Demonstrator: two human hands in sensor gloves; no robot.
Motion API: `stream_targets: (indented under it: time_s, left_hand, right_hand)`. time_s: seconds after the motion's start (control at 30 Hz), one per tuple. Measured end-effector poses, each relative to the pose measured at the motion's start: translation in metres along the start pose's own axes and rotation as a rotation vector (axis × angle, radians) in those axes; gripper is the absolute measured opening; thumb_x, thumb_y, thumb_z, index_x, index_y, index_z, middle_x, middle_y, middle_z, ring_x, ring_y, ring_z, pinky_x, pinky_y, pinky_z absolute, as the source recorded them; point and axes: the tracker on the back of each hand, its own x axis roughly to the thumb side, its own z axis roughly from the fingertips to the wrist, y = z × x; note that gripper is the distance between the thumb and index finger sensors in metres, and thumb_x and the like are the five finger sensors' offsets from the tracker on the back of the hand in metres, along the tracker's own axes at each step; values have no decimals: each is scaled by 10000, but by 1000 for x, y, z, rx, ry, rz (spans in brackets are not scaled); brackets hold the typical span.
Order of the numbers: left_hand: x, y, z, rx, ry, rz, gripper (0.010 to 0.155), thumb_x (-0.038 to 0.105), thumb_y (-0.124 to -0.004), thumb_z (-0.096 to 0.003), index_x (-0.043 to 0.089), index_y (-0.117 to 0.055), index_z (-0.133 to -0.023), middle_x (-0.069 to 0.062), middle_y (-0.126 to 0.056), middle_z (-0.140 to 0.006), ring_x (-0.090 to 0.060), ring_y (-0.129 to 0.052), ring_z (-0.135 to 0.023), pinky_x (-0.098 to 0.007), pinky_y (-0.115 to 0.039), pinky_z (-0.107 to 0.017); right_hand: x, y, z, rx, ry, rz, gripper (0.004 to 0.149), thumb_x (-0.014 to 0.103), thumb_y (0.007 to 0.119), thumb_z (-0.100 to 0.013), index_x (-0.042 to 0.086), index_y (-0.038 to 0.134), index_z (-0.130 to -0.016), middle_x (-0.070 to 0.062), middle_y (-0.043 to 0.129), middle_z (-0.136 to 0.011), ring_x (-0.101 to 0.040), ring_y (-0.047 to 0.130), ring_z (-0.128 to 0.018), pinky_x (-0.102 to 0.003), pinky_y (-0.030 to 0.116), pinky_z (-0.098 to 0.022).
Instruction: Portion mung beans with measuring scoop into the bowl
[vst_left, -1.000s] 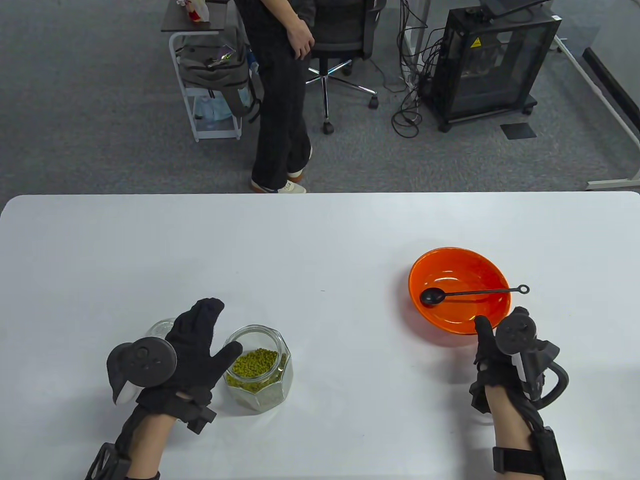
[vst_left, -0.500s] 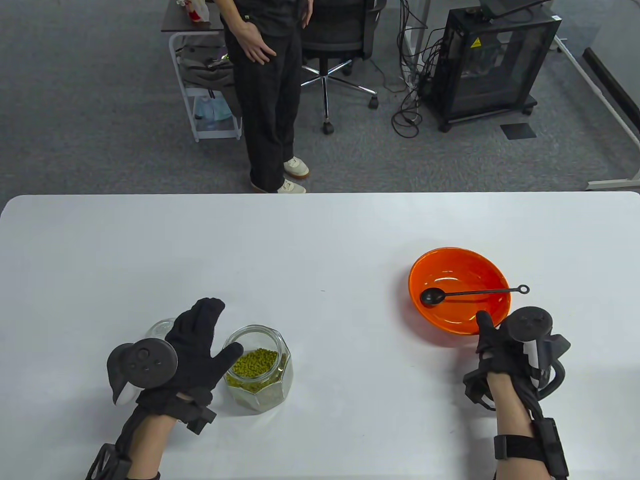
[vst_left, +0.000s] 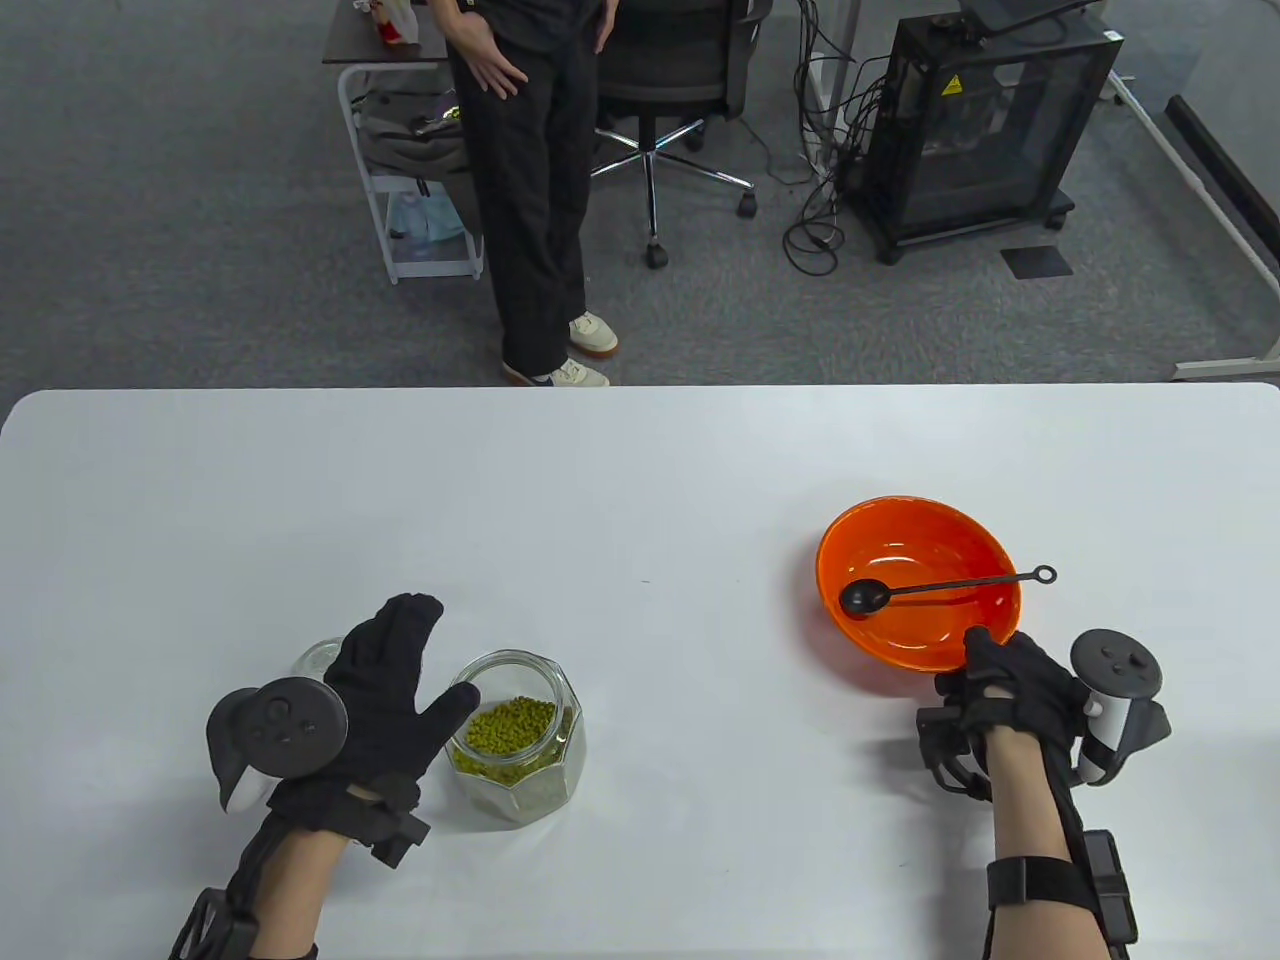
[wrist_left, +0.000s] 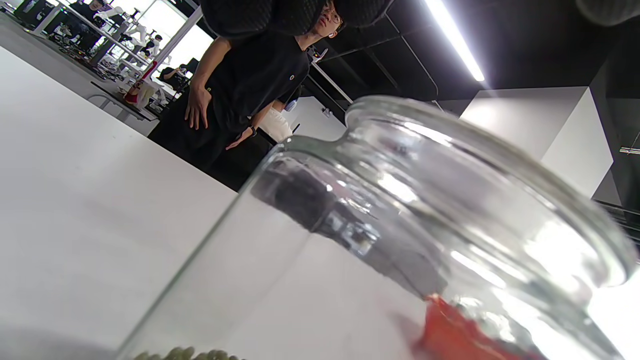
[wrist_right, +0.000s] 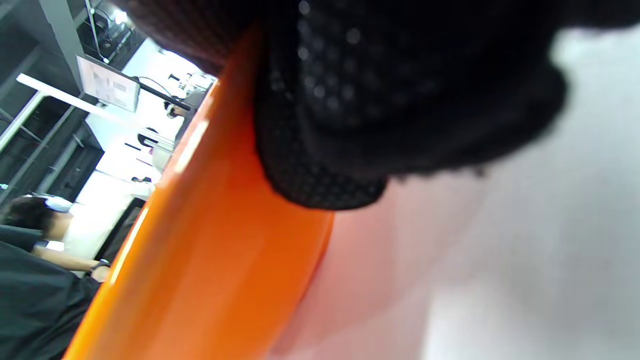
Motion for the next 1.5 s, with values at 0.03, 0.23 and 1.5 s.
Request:
stream_targets:
  time_s: [0.03,0.23,1.5]
  left_hand:
    - [0,0,0,-2,2,-1,1028,842,-565,-497,49,-378,-1124,-309,-407,-1151,-595,-492,-1011,-769,-427,-705]
    - [-1,1,0,1,8,-1,1026,842,-562,-496,51,-376,-1125,-311,-406,-1150,-594,-490,-1012,-772,-422,-704]
    - [-20,28,6,97,64,27,1020,842,-536,-496,54,-381,-1126,-312,-403,-1152,-597,-485,-1012,-773,-415,-703]
  right_hand:
    - [-1,0,-1,3,6,-18,661,376,842,-474,-56,651,-935,-60,1097,-396,-180,1055,-89,-317,896,-75]
    - [-6,-1,-5,63,-2,-108,630,339,868,-458,-52,687,-918,-117,1074,-359,-187,1033,-56,-315,886,-64]
    - [28,60,64,573,-329,185,565,336,845,-470,0,737,-911,-116,1068,-360,-204,1020,-75,-334,879,-90]
